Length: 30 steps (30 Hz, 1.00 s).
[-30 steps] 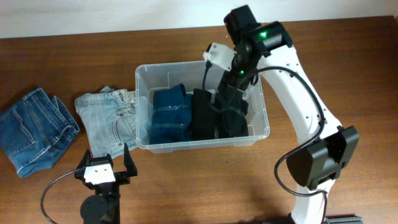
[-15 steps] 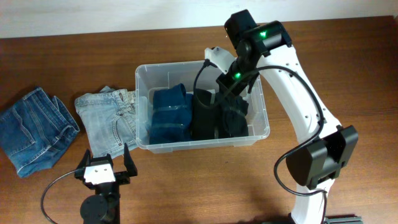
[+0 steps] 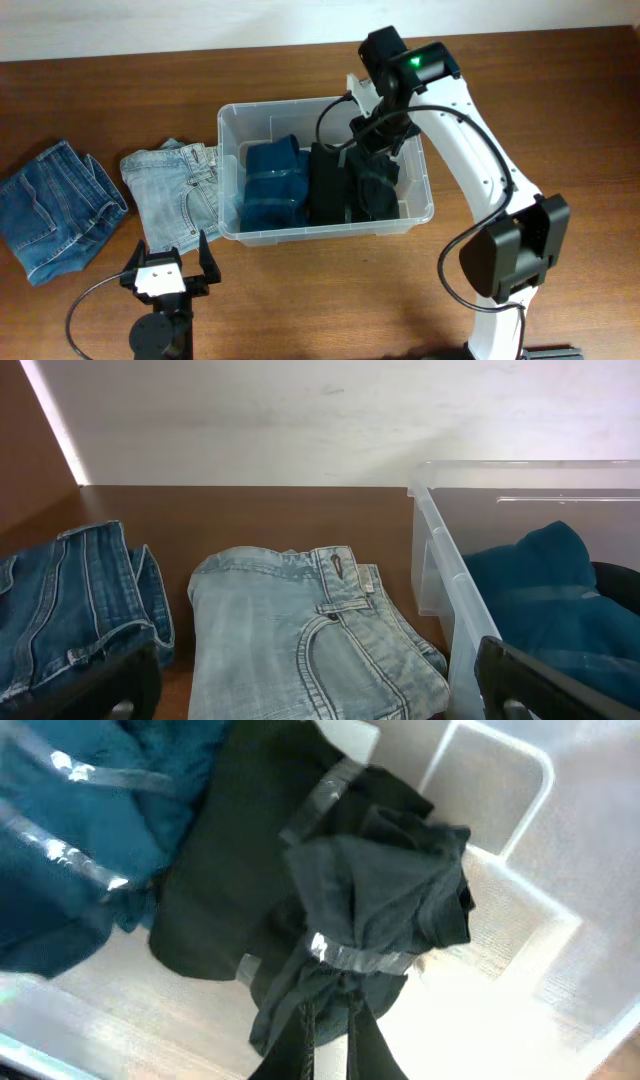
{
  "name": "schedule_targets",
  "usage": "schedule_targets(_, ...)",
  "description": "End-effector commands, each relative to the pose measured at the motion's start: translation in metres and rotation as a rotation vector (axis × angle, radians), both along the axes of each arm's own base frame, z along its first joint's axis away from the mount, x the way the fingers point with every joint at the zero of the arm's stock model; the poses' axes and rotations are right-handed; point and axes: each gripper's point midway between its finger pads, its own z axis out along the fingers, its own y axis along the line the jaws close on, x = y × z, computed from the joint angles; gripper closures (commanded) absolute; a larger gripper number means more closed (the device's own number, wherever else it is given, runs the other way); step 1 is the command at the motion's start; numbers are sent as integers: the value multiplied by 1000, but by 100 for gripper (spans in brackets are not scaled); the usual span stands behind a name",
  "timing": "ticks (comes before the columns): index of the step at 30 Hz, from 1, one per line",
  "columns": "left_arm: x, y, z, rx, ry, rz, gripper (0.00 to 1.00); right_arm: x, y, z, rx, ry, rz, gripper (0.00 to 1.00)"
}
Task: Pack container
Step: 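Lower the black garment into the bin and press it down, then open the right gripper and withdraw it to the right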
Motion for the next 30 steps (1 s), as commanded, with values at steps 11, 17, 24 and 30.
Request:
schedule_targets(11, 0, 1, -3, 14, 4, 0, 1, -27, 4, -118, 12, 130, -54, 95)
schedule_targets(17, 0, 1, -3, 14, 4, 0, 1, -26, 7, -109, 60, 129, -19, 96)
schedule_targets(24, 0, 1, -3, 15, 4, 0, 1, -9, 8, -44, 96, -3, 39, 70)
schedule_targets(30, 0, 1, -3, 14, 4, 0, 1, 0, -3, 22, 144, -138, 2, 17)
